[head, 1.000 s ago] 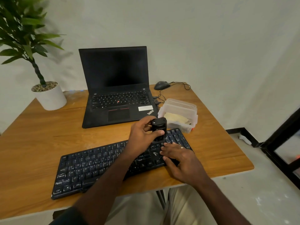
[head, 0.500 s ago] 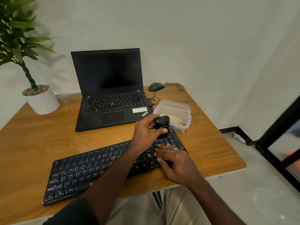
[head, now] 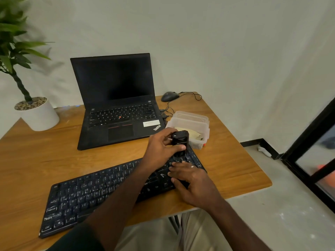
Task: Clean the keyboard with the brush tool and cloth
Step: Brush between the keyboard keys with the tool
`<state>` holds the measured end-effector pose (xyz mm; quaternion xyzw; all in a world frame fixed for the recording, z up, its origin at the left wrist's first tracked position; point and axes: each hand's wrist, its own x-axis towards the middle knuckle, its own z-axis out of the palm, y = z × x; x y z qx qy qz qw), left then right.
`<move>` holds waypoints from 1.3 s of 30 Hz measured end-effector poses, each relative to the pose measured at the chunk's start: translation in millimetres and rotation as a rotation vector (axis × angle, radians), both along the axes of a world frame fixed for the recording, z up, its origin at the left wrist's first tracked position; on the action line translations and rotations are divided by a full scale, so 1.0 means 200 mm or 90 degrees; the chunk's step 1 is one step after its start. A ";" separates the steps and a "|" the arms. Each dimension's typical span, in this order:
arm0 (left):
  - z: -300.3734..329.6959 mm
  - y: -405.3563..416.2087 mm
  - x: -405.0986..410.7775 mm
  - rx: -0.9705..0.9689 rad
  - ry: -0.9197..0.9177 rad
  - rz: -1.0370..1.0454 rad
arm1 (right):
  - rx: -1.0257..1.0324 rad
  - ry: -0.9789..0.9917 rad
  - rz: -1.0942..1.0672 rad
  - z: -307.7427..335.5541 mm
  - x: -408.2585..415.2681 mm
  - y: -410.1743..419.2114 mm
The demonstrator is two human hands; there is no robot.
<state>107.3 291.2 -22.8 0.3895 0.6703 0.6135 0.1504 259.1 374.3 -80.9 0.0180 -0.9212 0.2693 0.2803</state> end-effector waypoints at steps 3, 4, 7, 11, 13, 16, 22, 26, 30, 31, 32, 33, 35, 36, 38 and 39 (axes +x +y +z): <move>-0.01 0.07 0.04 0.014 0.002 0.008 | 0.000 -0.001 -0.002 0.01 0.00 0.00; -0.02 0.09 0.05 0.021 0.004 0.013 | 0.001 -0.001 -0.002 0.01 0.00 0.00; -0.01 0.11 0.07 0.038 0.028 0.047 | 0.004 -0.005 -0.003 0.01 0.00 0.00; 0.02 0.07 0.03 0.071 0.008 0.071 | 0.007 -0.006 -0.002 0.01 0.00 -0.01; 0.03 0.05 0.03 0.064 -0.009 0.044 | 0.009 -0.001 -0.007 0.01 0.00 -0.01; 0.02 0.09 0.07 0.033 -0.014 0.010 | 0.011 0.000 -0.008 0.02 0.00 -0.01; -0.01 0.20 0.11 0.018 0.077 0.004 | 0.011 -0.008 0.001 0.04 0.01 -0.01; 0.01 0.17 0.07 0.053 0.072 0.044 | 0.017 -0.005 -0.001 0.02 0.01 -0.01; 0.00 0.10 0.04 0.028 -0.005 -0.005 | 0.017 0.005 -0.007 0.01 0.00 0.00; -0.01 0.08 0.03 0.019 -0.007 -0.009 | 0.014 0.008 -0.007 0.01 0.00 0.00; -0.02 0.06 0.02 0.010 0.005 -0.006 | 0.012 0.011 -0.006 0.01 0.00 0.00; -0.02 0.04 0.00 -0.003 0.026 -0.003 | 0.011 0.014 -0.005 0.00 0.00 0.00; -0.01 -0.02 -0.05 -0.032 0.088 0.002 | 0.010 0.016 -0.003 0.00 0.00 -0.01; 0.00 -0.04 -0.08 -0.049 0.122 0.007 | 0.010 0.015 -0.004 -0.01 0.00 -0.01; 0.03 -0.09 -0.14 -0.084 0.190 0.022 | 0.007 0.013 -0.007 -0.01 0.00 0.00; 0.05 -0.10 -0.17 -0.090 0.214 0.031 | 0.006 0.012 -0.007 0.00 0.00 0.00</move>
